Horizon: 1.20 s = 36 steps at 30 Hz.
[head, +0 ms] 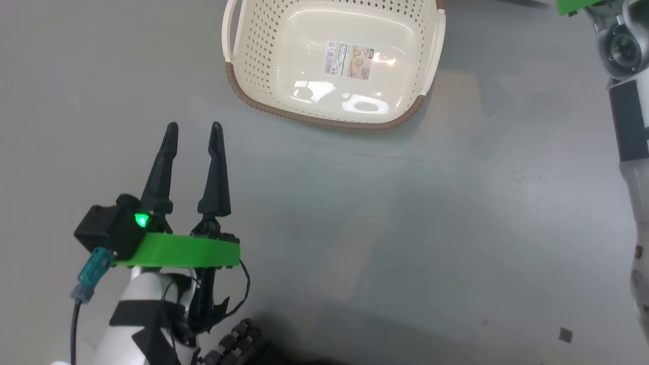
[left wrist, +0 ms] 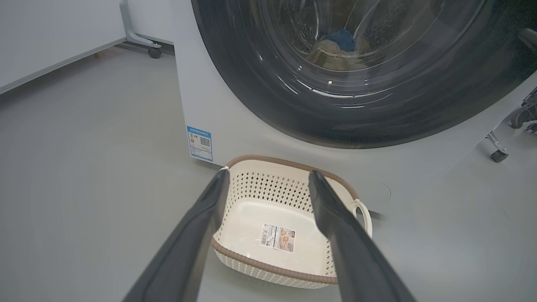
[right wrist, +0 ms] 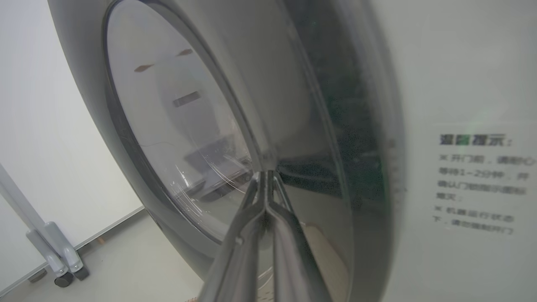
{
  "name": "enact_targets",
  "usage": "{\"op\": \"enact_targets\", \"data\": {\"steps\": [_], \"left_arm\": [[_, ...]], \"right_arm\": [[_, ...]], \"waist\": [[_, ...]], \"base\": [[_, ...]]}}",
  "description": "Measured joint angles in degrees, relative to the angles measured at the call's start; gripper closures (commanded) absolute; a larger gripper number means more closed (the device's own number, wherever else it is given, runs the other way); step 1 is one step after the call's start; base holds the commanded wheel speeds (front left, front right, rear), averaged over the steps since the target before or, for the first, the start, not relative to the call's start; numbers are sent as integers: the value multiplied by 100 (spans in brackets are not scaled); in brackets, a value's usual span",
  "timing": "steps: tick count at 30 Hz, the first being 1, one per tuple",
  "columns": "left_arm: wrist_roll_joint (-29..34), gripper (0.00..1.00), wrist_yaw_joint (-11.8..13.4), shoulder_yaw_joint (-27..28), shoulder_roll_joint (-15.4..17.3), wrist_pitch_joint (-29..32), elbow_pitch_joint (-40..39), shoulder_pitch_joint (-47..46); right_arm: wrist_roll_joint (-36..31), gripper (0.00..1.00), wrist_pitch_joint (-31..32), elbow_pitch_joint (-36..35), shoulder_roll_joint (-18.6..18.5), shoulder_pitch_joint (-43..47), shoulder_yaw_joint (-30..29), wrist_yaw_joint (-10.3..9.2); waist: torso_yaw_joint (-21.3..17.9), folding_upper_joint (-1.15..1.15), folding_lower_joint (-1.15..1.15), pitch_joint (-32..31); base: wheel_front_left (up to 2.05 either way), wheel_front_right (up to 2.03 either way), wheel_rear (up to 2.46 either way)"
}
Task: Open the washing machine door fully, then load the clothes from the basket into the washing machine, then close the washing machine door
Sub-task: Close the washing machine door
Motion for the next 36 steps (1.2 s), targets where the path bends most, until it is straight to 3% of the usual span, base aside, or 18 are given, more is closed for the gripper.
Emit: {"op": "enact_targets", "data": {"steps": [11,21,26,36], "left_arm": [[-1,0,0,-15,-1,0,-1,-63],[87,0,0,44,-1,0,-3,-75],[298,0,0,137,-1,0,-25,-73],[577,0,0,389,31,0,-123,3]], "right_arm": [[-94,100,-1,381,-12,-352,46,15],[-13,100,0,381,18,-307,190,26],[522,100,0,130,-48,224,398,-1],[835,100,0,-639,-143,1324,638,-3]], "waist": [[-7,0,0,81],[-244,0,0,-72],[-443,0,0,-268],[-869,0,0,-796]], "base": [[0,0,0],[0,0,0],[0,0,0],[0,0,0]]}}
